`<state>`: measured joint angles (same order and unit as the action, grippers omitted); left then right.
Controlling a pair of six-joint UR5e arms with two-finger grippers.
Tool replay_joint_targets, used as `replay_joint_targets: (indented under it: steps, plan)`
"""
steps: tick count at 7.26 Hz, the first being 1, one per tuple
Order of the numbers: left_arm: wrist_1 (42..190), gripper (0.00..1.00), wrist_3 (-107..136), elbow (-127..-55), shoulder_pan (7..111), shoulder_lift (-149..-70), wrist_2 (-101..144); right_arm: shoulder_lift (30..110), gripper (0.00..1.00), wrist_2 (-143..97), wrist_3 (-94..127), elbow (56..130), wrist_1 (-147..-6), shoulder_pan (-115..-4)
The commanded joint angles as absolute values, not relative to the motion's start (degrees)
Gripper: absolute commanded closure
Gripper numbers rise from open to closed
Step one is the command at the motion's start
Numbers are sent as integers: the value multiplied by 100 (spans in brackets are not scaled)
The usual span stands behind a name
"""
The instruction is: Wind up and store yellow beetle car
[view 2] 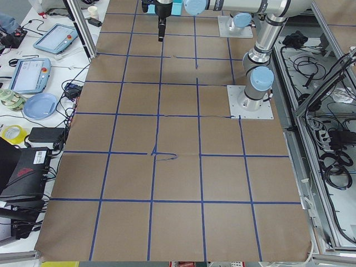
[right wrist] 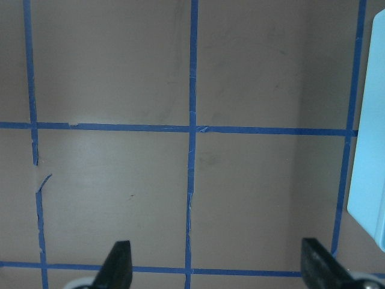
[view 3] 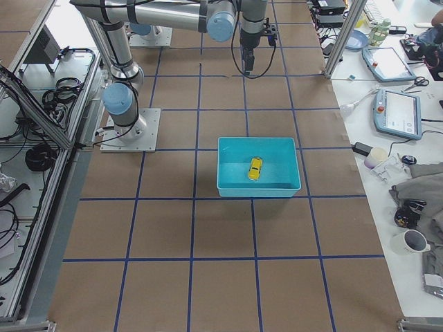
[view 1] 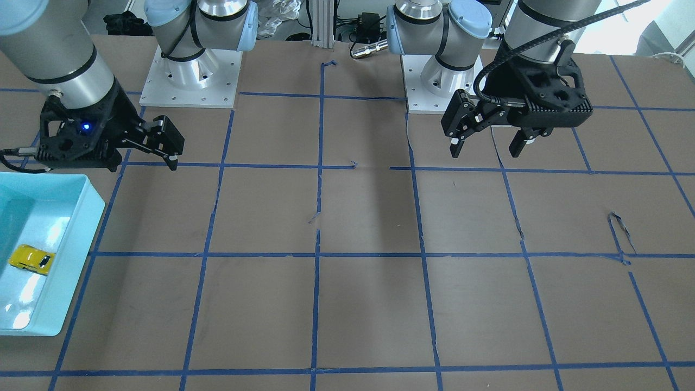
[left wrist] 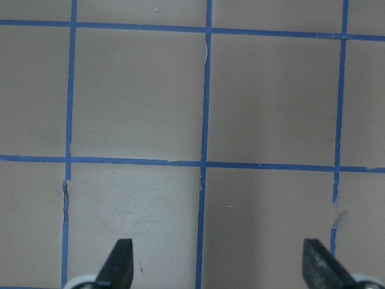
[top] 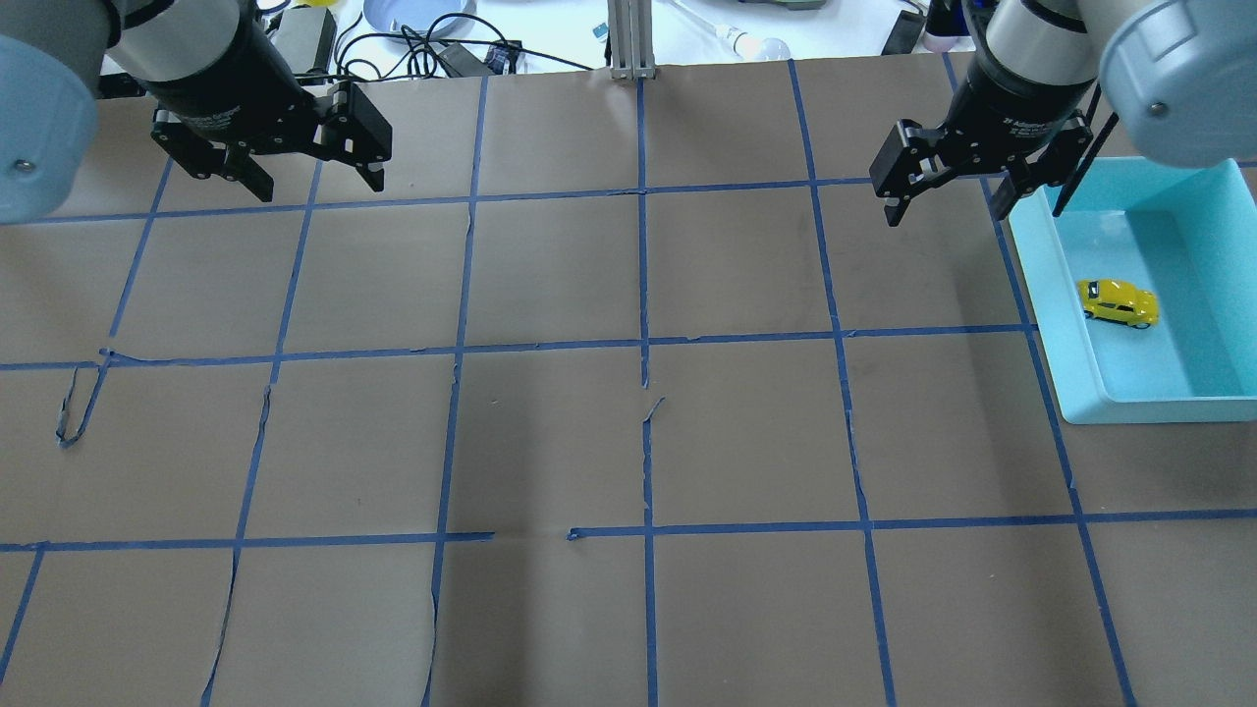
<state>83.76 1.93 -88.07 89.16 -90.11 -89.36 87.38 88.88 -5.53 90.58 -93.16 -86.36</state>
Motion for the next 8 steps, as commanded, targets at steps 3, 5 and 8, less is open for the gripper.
replay_joint_targets:
  steps: [3, 5, 8]
  plan:
    - [8376, 0, 193, -8807, 8903, -9009, -8939, 8983, 0, 8842, 59, 9141, -9168, -8718]
    - [8376, 0, 193, -8807, 8912, -9009, -8939, 8974, 0, 8877, 70, 9149, -9158, -8736]
    - [8367, 0, 193, -8798, 8921, -9009, -8912, 8947, 0, 8860, 79, 9149, -9167, -8833]
